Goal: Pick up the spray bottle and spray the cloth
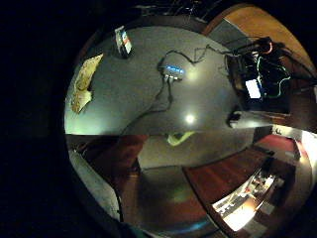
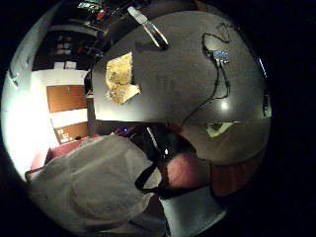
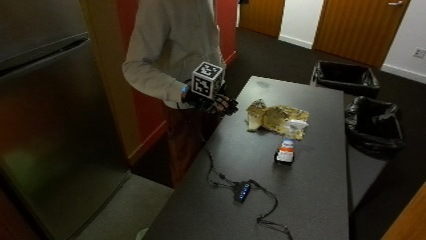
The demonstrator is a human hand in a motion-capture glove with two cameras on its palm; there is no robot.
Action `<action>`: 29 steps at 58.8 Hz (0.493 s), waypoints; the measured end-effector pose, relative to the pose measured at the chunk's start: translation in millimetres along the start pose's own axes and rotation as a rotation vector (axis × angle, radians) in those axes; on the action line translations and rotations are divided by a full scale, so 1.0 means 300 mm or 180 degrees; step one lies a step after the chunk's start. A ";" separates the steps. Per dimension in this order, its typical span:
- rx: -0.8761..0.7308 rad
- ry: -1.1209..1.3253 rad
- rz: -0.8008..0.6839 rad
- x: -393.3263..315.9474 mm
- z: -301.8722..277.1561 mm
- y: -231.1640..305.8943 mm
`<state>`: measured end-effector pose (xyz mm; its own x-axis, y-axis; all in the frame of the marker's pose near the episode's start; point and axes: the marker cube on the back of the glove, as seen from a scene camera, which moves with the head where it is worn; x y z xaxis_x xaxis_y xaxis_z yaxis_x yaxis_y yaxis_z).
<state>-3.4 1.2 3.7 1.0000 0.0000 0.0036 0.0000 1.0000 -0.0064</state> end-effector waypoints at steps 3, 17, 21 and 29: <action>-0.0007 -0.0020 0.0009 -0.012 0.013 0.002; 0.0073 -0.0293 0.0104 -0.091 0.083 0.026; 0.0128 -0.0359 0.0150 -0.101 0.097 0.022; 0.0256 -0.0488 0.0221 -0.113 0.118 0.008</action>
<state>-37.5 3.7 38.9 0.9853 0.0638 0.1584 -0.0753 0.9948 0.0679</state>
